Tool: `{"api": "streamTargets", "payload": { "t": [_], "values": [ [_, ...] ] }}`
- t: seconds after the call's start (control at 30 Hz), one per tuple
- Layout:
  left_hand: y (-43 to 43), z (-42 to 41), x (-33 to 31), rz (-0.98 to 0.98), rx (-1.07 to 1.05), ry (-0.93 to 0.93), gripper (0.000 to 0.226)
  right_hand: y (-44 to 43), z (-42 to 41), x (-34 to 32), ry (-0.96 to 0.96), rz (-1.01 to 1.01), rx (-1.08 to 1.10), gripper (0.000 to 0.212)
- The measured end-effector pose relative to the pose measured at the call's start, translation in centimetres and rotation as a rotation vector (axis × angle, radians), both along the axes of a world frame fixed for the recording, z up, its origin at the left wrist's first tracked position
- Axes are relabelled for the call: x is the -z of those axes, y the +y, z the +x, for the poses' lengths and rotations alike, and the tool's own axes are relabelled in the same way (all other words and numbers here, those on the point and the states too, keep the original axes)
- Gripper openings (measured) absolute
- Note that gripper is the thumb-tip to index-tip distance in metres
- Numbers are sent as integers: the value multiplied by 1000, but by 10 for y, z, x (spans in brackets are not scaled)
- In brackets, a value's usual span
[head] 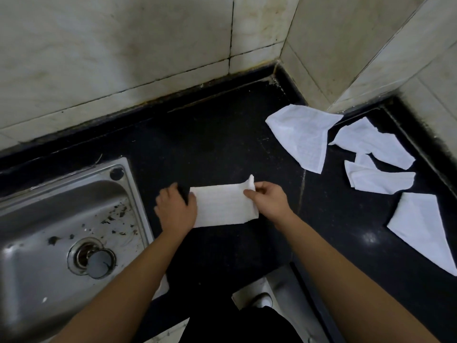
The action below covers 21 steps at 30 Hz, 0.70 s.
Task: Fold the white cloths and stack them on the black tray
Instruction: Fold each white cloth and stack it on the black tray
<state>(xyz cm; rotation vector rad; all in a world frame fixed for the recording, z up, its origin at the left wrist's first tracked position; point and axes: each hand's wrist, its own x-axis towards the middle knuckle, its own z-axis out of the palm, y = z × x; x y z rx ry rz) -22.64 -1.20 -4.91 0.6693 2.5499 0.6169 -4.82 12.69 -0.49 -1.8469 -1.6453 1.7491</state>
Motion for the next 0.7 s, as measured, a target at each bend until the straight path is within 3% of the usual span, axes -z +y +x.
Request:
{"api": "streamTargets", "payload": {
  "t": [0.1, 0.23, 0.53, 0.7],
  "values": [
    [-12, -17, -1, 33, -215, -391, 39, -15, -25, -1, -5, 77, -93, 26],
    [-23, -26, -6, 108, -223, -623, 26, -37, -63, 5, -46, 91, -323, 31],
    [-26, -34, -9, 138, -213, -699, 31, -61, -96, 27, -111, 84, -461, 43],
    [-27, -33, -8, 150, -213, -681, 26, -56, -85, 29, 55, -96, -400, 46]
  ]
}}
